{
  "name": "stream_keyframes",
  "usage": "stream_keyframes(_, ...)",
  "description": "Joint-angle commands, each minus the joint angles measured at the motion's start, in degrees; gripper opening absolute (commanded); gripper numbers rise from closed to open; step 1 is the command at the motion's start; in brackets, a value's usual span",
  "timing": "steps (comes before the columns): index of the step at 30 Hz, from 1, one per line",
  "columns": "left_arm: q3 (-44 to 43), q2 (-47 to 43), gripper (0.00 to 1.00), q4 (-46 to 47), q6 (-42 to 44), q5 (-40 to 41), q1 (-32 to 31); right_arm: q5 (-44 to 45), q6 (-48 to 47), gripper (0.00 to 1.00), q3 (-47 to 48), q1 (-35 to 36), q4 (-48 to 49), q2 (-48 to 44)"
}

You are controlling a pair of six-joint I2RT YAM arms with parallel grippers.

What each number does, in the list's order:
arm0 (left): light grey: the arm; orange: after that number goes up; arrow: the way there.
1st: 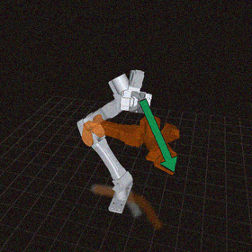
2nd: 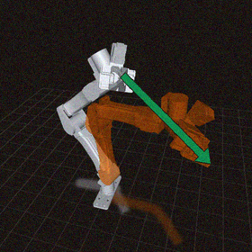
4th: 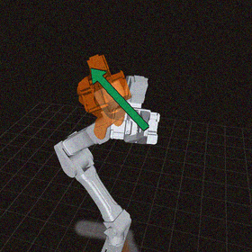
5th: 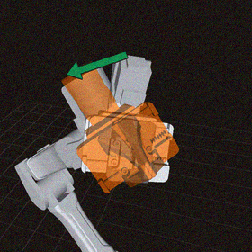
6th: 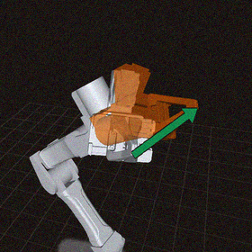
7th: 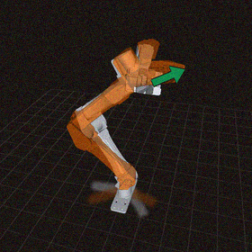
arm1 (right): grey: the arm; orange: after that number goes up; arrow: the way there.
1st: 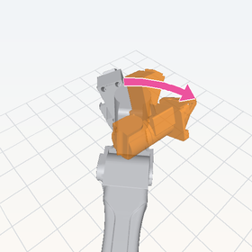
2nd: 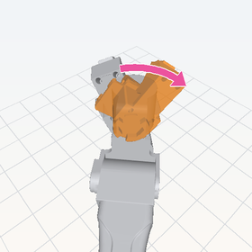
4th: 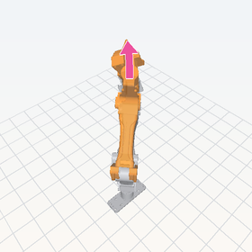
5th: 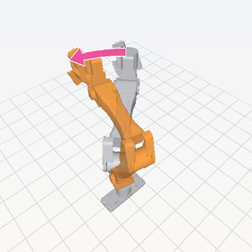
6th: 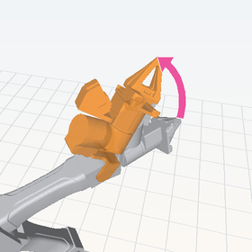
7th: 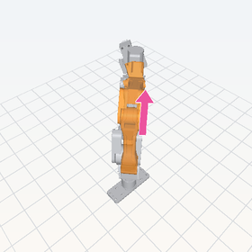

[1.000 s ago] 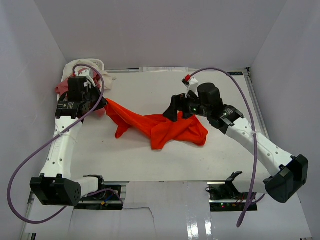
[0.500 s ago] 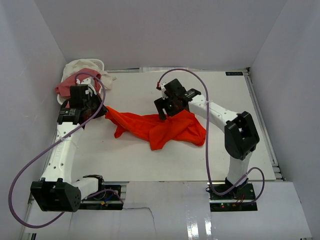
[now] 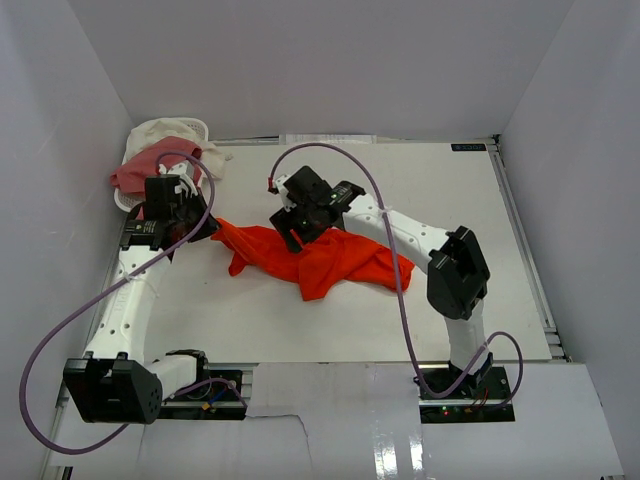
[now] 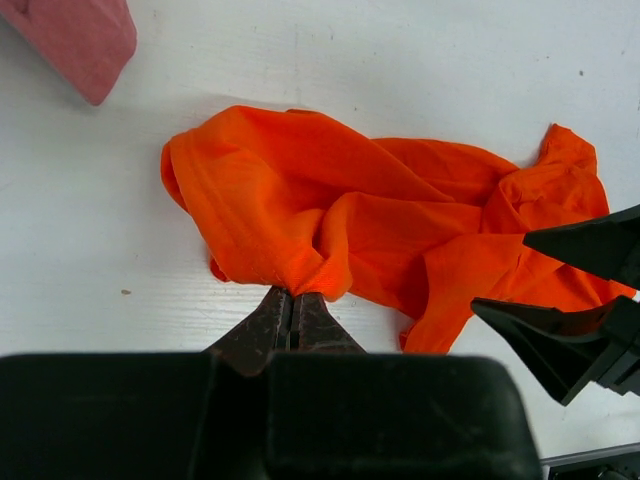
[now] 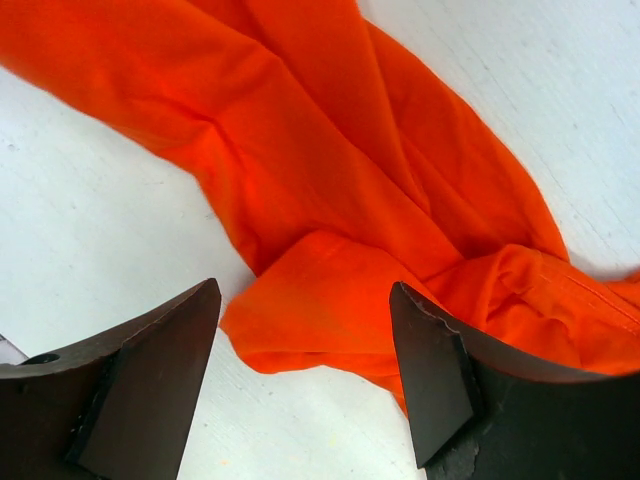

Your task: Fold and stack the t-shirts

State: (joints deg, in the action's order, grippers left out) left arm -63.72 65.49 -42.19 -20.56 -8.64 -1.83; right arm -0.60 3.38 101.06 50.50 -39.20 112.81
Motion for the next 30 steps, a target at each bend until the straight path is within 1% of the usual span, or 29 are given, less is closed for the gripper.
stream_keyframes(1,1.3,-1.3,0.00,1.8,0.5,-2.1,0.3,3.7,-1.1,0.75,5.3,2.1,-4.8,3.6)
stream_keyframes(5,1.5,-1.2,0.00,2.0,0.7,-2.4,0.3,7.8,-0.7,0.74,9.1,3.8,-8.3,7.1)
stream_keyframes(12,1.4,-1.2,0.00,2.1,1.0,-2.3,0.3,11.2,0.0,0.73,14.3,5.4,-12.9,12.7)
stream_keyframes(17,1.5,-1.1,0.00,2.4,1.1,-2.5,0.3,14.3,0.1,0.73,15.0,6.2,-14.2,14.6)
stream_keyframes(21,1.4,-0.9,0.00,2.3,1.3,-2.6,0.3,14.8,0.2,0.73,14.9,6.3,-14.6,15.6)
stream_keyframes(24,1.4,-0.8,0.00,2.4,1.3,-2.8,0.3,16.0,0.3,0.71,14.9,6.3,-14.9,16.1)
stream_keyframes(26,1.5,-0.8,0.00,2.5,1.3,-2.9,0.3,17.6,0.5,0.63,15.2,6.3,-15.7,16.3)
stream_keyframes(27,1.4,-0.7,0.00,2.6,1.2,-3.0,0.3,18.2,0.6,0.56,15.3,6.3,-16.0,16.3)
stream_keyframes(28,1.5,-0.7,0.00,2.6,1.2,-3.0,0.3,18.8,0.7,0.43,15.3,6.3,-16.2,16.1)
stream_keyframes(30,1.5,-0.7,0.00,2.6,1.3,-3.2,0.3,20.1,1.1,0.30,14.9,6.3,-16.2,15.1)
